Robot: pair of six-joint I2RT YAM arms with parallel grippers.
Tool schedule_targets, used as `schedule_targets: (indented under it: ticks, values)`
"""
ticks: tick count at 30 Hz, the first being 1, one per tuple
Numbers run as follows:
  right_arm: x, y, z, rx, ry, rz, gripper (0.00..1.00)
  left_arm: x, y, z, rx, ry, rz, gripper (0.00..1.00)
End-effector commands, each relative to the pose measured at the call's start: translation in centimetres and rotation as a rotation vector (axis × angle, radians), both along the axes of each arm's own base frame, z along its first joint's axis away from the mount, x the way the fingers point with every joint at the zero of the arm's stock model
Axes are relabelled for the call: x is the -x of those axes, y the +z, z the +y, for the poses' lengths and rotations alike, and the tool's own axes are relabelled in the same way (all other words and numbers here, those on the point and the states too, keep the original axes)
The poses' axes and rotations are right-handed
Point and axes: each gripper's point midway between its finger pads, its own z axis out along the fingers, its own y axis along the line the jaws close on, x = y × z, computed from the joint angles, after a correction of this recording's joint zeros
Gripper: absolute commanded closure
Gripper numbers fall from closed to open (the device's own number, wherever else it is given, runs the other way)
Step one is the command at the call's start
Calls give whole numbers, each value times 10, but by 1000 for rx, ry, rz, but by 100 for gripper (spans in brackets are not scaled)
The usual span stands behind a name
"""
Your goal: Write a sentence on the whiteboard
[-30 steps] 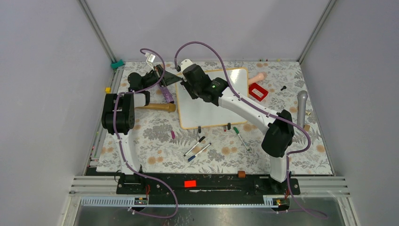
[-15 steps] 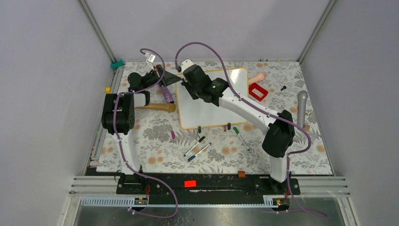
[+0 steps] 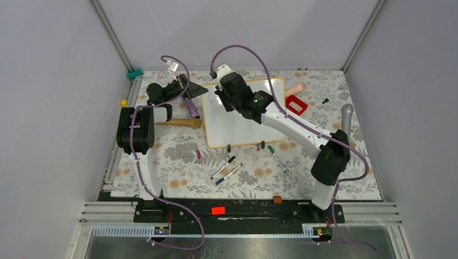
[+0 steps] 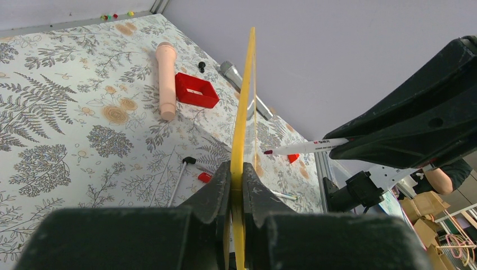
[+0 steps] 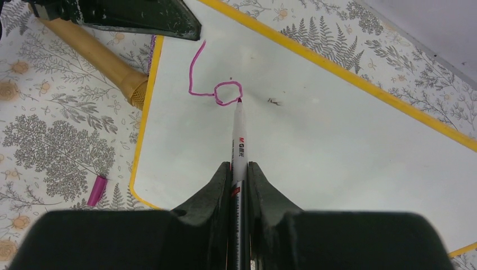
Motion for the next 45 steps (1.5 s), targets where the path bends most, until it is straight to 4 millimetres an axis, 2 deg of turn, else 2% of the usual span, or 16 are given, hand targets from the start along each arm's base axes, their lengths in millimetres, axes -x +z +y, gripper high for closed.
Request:
schedule_targets:
  ticks: [1, 8, 12, 18, 31, 45]
  values:
    - [-8, 27, -5, -67, -38, -54, 100, 23, 10, -10, -66, -82, -201, 100]
    - [-10, 32, -10, -76, -54, -68, 100, 22, 10, -10, -64, -73, -206, 100]
    - [-3, 36, -5, -159, -19, -43, 100, 22, 8, -10, -66, -62, -219, 88]
    - [-7, 44, -18, -162, -20, -66, 100, 22, 6, -9, -58, -8, -239, 93]
    - [0, 55, -33, -191, 7, -116, 100, 26, 5, -12, -67, -44, -238, 98]
    - [0, 54, -20, -226, 6, -81, 100, 26, 4, -13, -66, -47, -232, 99]
